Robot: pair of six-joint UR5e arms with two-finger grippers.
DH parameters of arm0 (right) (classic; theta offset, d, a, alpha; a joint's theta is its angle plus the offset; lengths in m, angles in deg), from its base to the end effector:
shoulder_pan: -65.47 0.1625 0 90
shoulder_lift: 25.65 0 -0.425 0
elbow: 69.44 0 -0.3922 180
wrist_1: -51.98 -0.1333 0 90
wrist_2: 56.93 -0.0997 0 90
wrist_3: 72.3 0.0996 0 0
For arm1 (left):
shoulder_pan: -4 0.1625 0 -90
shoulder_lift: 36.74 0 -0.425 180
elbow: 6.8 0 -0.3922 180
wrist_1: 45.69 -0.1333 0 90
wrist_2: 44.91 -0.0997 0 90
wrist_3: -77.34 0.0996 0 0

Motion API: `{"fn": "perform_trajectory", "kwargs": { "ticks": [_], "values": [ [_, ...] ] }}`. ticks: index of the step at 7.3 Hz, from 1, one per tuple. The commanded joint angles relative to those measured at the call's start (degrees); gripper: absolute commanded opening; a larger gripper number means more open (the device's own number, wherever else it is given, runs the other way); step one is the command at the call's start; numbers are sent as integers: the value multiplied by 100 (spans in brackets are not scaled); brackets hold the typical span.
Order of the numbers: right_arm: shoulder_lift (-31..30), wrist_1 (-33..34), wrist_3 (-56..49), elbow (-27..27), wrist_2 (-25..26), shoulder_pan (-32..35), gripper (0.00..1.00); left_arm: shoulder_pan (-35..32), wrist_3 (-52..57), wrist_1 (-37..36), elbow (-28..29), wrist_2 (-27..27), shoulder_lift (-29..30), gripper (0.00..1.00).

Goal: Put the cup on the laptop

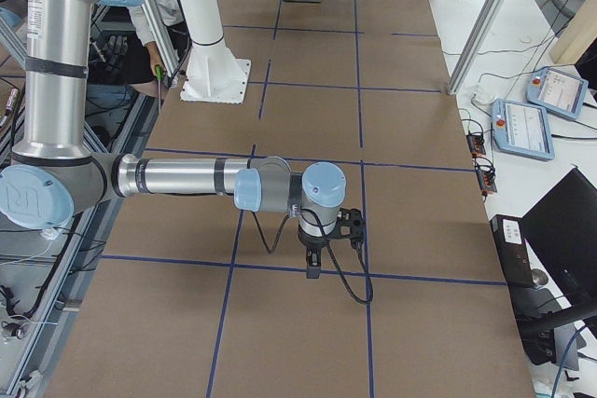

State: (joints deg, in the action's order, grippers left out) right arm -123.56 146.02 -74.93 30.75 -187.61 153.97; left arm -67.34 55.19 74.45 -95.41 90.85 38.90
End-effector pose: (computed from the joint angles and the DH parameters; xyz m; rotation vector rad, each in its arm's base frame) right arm 0.0571 -0.4324 0.6464 -0.0224 -0.7103 -0.0581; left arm 0.0648 -0.3854 0.7232 -0.0542 0.8271 0.0429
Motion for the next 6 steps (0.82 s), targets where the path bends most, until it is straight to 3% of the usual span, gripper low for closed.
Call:
{"fn": "perform_trajectory", "kwargs": {
  "ticks": [1,3,5,6],
  "values": [
    [0,0,0,1,7,0,100,-29,278,-104,-242,29,-14,100],
    [0,0,0,1,-2,0,100,-351,1540,-1380,-838,196,21,100],
    [0,-8,0,1,-2,0,100,-1474,3068,-3191,-1568,117,74,100],
    [0,0,0,-8,-2,0,100,-1888,3267,-3268,-1641,117,-5,100]
  ]
}}
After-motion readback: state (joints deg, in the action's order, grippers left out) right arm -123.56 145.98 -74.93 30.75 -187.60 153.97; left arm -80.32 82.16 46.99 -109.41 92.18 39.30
